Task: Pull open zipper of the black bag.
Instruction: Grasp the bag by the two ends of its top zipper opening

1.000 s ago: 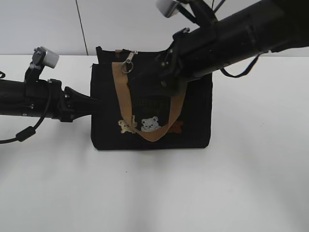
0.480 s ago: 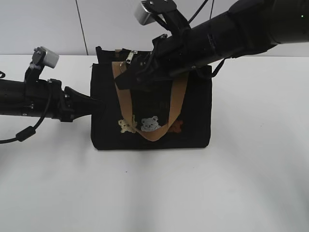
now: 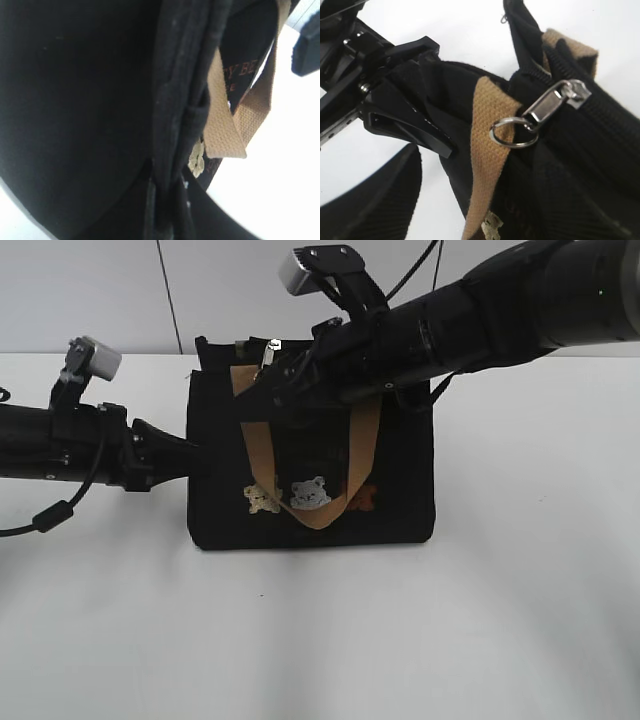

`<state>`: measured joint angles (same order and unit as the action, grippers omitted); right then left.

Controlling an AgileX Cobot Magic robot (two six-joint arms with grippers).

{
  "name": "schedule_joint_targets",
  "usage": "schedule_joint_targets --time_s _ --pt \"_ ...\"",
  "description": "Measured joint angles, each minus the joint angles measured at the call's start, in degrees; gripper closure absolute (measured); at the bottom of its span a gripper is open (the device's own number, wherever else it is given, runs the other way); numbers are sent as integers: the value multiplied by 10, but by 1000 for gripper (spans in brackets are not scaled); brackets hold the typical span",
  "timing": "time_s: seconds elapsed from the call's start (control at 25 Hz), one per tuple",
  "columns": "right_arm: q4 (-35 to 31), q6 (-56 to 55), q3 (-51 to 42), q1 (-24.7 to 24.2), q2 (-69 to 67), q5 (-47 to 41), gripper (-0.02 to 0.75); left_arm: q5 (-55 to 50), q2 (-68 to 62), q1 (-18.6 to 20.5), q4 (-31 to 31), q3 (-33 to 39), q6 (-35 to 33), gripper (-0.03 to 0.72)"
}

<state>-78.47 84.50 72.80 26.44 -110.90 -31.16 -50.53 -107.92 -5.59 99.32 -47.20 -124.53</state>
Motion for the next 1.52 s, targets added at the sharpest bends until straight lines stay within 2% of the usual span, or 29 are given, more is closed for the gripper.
schedule_joint_targets --time_s 0.28,0.6,0.72,0.92,1.04,1.2,1.52 --pt "-76 63 0 0 -3 -1 276 0 0 0 3 0 0 655" --pt "-87 70 0 0 -3 10 317 0 0 0 4 0 0 655" --pt "-87 70 0 0 -3 26 414 0 0 0 5 0 0 655" --pt "-88 70 0 0 -3 50 664 0 0 0 5 0 0 655" --pt "-85 66 0 0 -1 53 744 0 0 0 5 0 0 655" --pt "-51 26 0 0 16 62 753 -1 0 0 4 0 0 655" --pt "91 -100 0 -5 63 55 753 -1 0 0 2 0 0 655"
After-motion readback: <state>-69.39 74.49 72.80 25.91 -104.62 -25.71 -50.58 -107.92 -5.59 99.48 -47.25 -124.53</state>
